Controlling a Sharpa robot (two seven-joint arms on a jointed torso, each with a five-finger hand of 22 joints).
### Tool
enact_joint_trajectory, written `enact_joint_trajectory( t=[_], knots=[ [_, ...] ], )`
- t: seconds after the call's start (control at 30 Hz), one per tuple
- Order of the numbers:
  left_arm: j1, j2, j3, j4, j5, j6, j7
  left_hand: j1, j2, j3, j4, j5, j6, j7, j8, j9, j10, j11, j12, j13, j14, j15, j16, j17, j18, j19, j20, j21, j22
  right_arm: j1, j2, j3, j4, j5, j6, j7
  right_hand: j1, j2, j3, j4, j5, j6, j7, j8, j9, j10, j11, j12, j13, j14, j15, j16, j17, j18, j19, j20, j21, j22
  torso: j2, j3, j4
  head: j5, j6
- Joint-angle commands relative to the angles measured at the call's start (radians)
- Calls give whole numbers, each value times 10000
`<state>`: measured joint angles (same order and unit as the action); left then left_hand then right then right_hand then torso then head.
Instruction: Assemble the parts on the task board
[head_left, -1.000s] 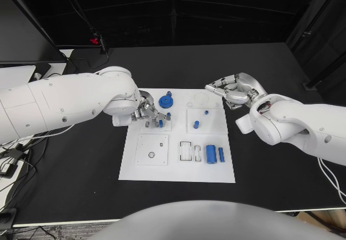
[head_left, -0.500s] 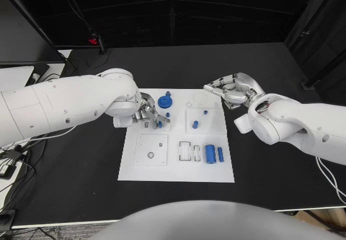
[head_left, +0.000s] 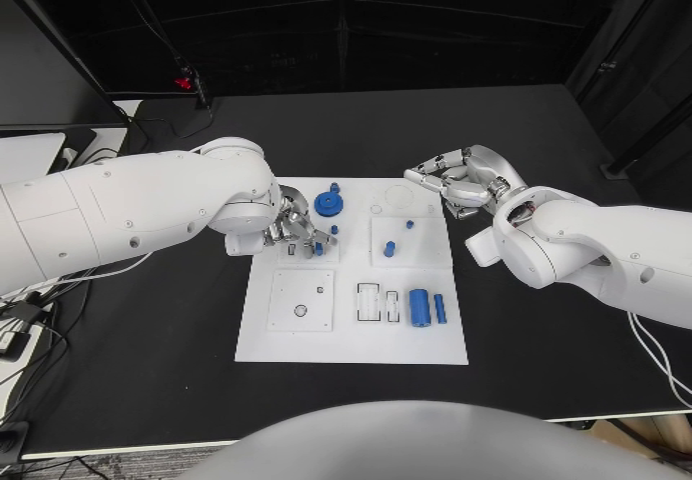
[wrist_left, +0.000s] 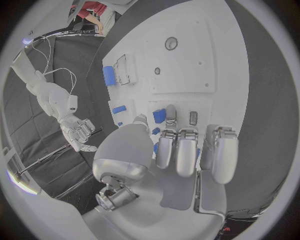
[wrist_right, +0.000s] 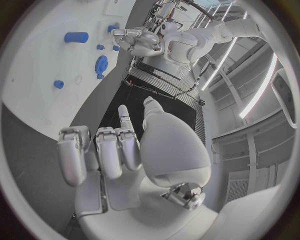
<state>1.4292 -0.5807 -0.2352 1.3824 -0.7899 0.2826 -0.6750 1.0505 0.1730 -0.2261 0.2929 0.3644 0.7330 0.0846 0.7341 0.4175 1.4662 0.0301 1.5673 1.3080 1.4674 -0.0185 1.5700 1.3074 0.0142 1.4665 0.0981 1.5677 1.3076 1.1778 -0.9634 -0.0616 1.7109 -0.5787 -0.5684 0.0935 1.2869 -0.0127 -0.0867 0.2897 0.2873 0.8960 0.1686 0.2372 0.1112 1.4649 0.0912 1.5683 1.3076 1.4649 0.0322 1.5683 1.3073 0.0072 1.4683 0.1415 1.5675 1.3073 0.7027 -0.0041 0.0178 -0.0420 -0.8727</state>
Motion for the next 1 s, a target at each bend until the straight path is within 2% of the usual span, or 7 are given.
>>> enact_joint_trajectory(
  t=[0.03, 0.37, 0.53, 0.67, 1.0],
  knots=[
    [8, 6, 5, -23, 15, -91, 54, 131, 5, -1, -16, 42, 34, -1, -59, 19, 1045, -87, 35, 2628, 1034, -78, 8, 2634, -142, 1042, -75, 31, 2632, 12, 6, 4, 3, -20, 17, 8, 3, 71, -57, -16, -3, -85, 1, 48, 12, 1059, 47, 25, 2632, 1058, 49, 25, 2635, -72, 1025, 57, 33, 2635, -4, 1, 12, 6, 1],
    [8, 27, 5, -69, 15, -247, 77, 307, 4, -15, -16, 80, -76, 0, 53, 252, 1045, -83, 35, 2628, 1034, -84, 8, 2634, -142, 1042, -79, 31, 2632, 12, 19, 4, -15, -20, 32, -34, -15, 84, -82, -9, -2, -96, 2, 70, 16, 1059, 47, 25, 2632, 1058, 50, 25, 2635, -72, 1025, 58, 33, 2635, -3, 1, 3, 39, 1],
    [8, 48, 5, -85, 15, -251, 92, 673, 59, 65, -19, 169, -214, -15, 148, 499, 1045, -97, 35, 2628, 1034, -99, 8, 2634, -142, 1042, -88, 31, 2632, 11, 22, 4, -21, -20, 35, -43, -15, 84, -82, -9, -2, -96, 2, 70, 16, 1059, 47, 25, 2632, 1058, 50, 25, 2635, -72, 1025, 58, 33, 2635, -14, 5, -1, 45, 1],
    [8, 73, 5, -95, 15, -278, 109, 889, 144, 141, -22, 189, -296, -19, 167, 618, 1045, -101, 35, 2628, 1034, -109, 8, 2634, -142, 1042, -95, 31, 2632, 11, 12, 4, -22, -20, 35, -50, -15, 84, -82, -9, -2, -96, 2, 70, 16, 1059, 47, 25, 2632, 1058, 50, 25, 2635, -72, 1025, 58, 33, 2635, -7, 12, 21, 25, 1],
    [8, 62, 5, -102, 15, -251, 155, 1422, 247, 310, -16, 361, -354, -40, 208, 863, 1045, -120, 35, 2628, 1034, -135, 8, 2634, -142, 1042, -115, 31, 2632, 11, 16, 4, -53, -20, 17, -64, -15, 84, -82, -9, -2, -96, 2, 70, 16, 1059, 47, 25, 2632, 1058, 50, 25, 2635, -72, 1025, 58, 33, 2635, -3, 1, -4, 54, 1]
  ],
)
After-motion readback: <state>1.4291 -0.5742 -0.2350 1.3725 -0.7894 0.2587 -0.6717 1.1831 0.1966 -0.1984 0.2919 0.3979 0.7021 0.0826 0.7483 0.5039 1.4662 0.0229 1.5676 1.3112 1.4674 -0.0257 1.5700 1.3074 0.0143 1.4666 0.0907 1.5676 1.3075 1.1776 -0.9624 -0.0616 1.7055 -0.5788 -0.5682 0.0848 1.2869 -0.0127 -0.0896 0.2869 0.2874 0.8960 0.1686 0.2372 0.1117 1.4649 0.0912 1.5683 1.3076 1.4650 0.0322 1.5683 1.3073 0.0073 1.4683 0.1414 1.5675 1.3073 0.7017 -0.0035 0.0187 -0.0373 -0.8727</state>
